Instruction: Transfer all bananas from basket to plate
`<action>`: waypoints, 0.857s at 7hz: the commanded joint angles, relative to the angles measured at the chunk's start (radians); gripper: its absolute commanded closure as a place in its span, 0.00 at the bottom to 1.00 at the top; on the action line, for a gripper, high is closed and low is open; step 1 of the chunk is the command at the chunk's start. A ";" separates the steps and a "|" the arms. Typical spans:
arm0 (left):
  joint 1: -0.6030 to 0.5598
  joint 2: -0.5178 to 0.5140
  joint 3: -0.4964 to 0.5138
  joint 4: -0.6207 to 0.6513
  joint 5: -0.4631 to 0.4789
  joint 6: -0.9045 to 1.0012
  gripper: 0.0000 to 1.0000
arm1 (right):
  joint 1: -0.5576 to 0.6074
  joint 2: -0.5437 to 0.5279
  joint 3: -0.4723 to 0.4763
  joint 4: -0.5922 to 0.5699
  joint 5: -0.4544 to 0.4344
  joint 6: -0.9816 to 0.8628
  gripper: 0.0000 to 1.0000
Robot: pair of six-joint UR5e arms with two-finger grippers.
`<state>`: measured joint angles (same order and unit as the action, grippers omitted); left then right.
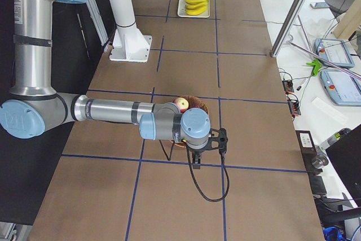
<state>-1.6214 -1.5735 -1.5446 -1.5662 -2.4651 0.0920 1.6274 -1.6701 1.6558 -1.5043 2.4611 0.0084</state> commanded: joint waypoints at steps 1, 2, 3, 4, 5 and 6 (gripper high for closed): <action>0.000 -0.002 -0.002 0.000 0.000 0.000 0.00 | -0.034 -0.002 0.002 0.002 -0.013 0.005 0.00; 0.000 -0.002 0.000 0.000 0.000 0.000 0.00 | -0.032 -0.003 0.007 0.001 -0.011 0.007 0.00; 0.000 -0.002 -0.002 0.000 0.000 0.000 0.00 | -0.032 -0.003 0.007 0.001 -0.011 0.007 0.00; 0.000 -0.002 -0.002 0.000 0.000 0.000 0.00 | -0.028 -0.003 0.007 -0.001 -0.011 0.007 0.00; 0.000 -0.002 0.000 0.000 0.000 0.000 0.00 | -0.024 -0.003 0.007 0.001 -0.013 0.007 0.00; 0.000 -0.002 0.000 0.000 0.000 0.000 0.00 | -0.023 -0.003 0.007 0.001 -0.013 0.007 0.00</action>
<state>-1.6214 -1.5754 -1.5454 -1.5662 -2.4651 0.0920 1.6020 -1.6735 1.6627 -1.5037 2.4487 0.0153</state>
